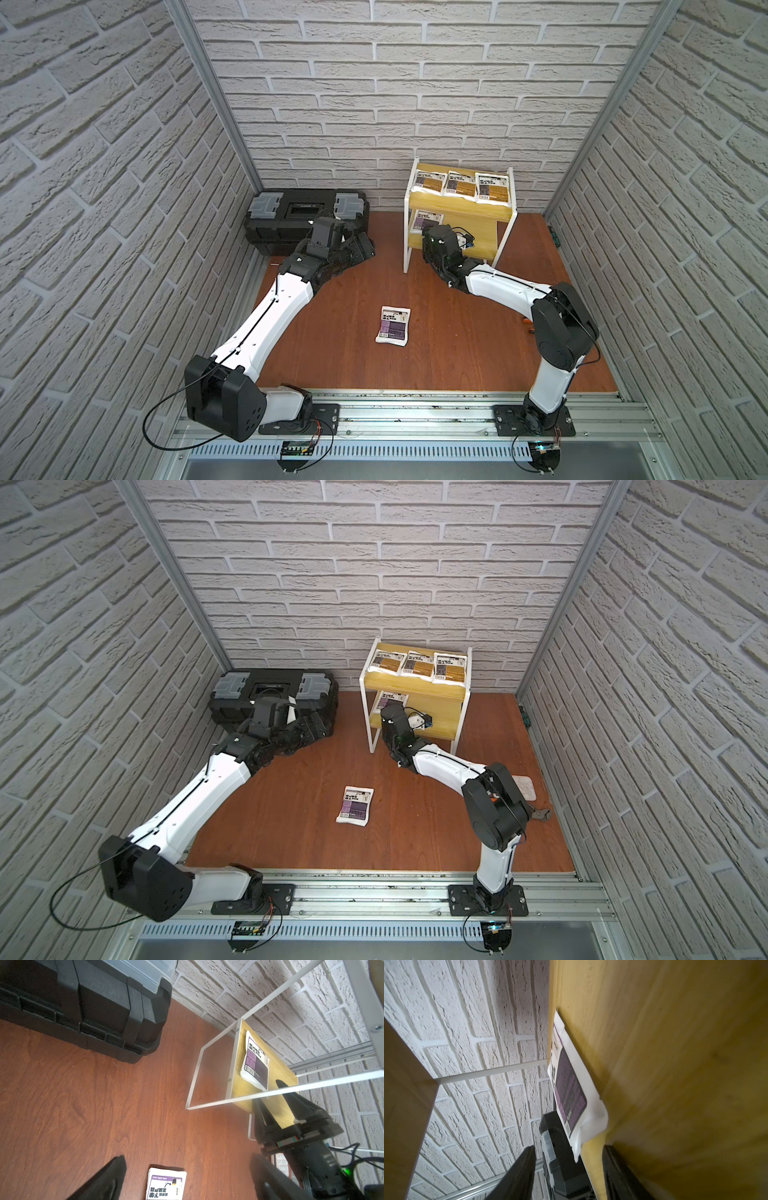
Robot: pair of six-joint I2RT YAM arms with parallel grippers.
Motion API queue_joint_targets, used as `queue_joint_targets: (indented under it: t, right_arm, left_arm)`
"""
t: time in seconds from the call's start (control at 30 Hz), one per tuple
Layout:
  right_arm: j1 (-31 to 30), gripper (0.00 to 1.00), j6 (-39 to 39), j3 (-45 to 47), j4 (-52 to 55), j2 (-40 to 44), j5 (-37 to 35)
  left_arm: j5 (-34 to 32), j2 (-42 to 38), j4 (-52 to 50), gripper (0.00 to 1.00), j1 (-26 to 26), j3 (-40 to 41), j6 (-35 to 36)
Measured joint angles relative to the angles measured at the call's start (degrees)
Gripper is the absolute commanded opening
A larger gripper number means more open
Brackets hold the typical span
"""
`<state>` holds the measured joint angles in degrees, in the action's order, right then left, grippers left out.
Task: Place the bagged coffee beans on the shelf by color
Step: Place the bagged coffee beans on the shelf.
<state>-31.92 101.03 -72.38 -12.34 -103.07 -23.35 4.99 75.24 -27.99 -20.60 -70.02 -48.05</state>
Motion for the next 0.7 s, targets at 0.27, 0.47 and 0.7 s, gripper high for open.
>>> queue_joint_targets:
  t: [0.27,0.47,0.7]
  right_arm:
    - [-2.4,0.56,-6.5,9.0,3.6,10.9,7.1]
    - [-4.5,0.56,-14.0,16.4,10.6,21.6,13.6]
    - [-5.0,0.58,-24.7,24.8,22.3,31.0,19.3]
  left_arm:
    - [-1.0,-4.8,-1.3,0.98,-0.1,5.0,0.6]
    - [-2.4,-9.0,-4.2,0.98,-1.9,11.7,0.7]
    - [-3.5,-11.7,-7.2,0.99,-7.2,18.6,0.3]
